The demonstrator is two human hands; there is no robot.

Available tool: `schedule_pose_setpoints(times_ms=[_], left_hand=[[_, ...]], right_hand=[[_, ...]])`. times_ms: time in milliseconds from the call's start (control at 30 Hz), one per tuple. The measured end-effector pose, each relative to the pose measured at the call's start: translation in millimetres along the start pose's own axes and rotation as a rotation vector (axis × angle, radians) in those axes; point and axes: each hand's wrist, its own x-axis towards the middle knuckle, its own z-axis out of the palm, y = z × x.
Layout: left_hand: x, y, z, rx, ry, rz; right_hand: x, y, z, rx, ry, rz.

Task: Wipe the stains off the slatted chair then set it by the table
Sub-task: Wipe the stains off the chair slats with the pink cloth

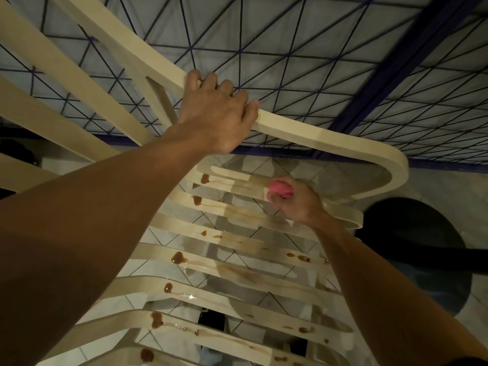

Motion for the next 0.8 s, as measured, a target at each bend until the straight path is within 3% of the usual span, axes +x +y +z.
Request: schedule_pose_setpoints(times_ms=[400,800], left_hand=[[0,-1,3,0.028,0.038,0.009],[0,-12,1,-0.075,-0.001,0.086]], right_hand=[[-39,75,-72,0.133,-0.010,0.054],[-43,86,-55,-0.082,0.077,-0.015]])
